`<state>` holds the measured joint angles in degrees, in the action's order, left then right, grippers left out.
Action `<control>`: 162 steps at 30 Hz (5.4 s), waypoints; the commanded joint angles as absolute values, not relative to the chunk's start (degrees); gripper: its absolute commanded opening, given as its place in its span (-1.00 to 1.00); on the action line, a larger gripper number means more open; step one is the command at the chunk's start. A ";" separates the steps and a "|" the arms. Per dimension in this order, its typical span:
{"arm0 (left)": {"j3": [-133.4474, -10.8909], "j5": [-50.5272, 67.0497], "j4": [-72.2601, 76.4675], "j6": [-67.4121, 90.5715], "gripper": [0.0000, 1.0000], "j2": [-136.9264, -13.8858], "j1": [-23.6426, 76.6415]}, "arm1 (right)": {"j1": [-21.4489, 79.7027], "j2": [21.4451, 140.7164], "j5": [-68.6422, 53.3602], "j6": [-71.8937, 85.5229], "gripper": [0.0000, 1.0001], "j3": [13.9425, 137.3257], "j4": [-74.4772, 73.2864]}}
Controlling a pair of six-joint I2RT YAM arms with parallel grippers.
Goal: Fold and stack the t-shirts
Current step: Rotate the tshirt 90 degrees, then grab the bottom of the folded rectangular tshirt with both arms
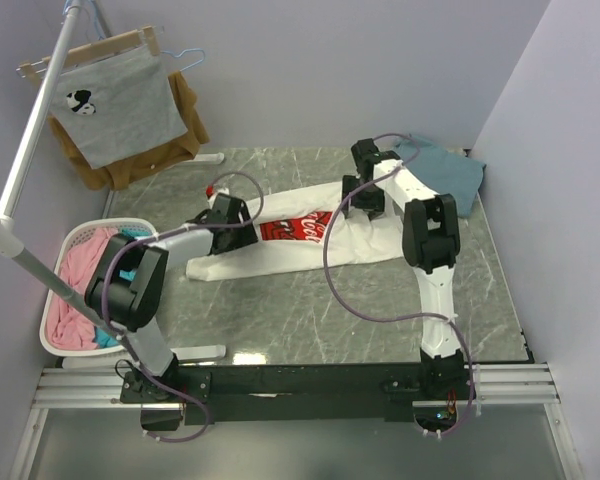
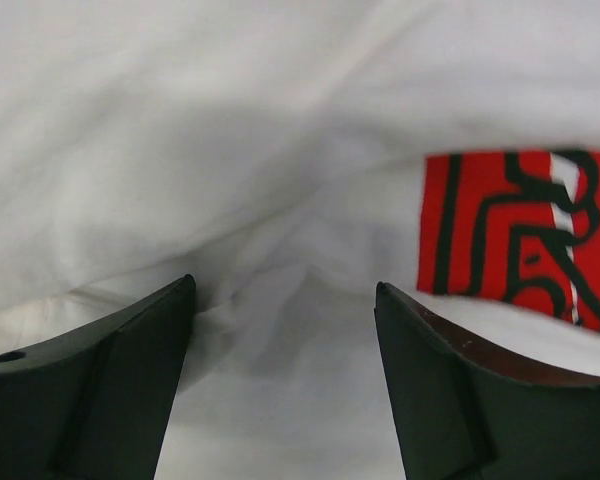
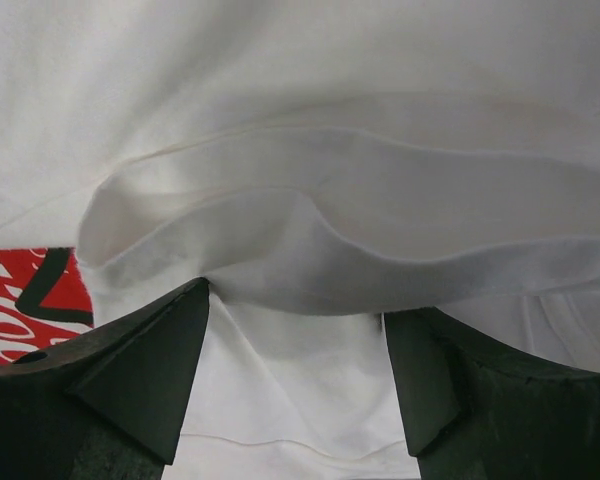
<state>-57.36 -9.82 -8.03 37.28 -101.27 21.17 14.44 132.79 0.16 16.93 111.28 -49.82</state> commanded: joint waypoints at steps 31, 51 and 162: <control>-77.14 -9.07 -23.74 26.64 0.81 -94.37 40.80 | 15.38 100.83 13.26 12.90 0.76 97.58 -28.04; -120.32 26.37 -15.29 17.05 0.71 -140.36 34.63 | 17.40 84.11 -1.30 23.99 0.75 60.56 -23.21; -45.00 8.09 5.80 36.74 0.75 -84.28 28.30 | 67.32 99.22 18.63 39.38 0.15 62.66 -36.22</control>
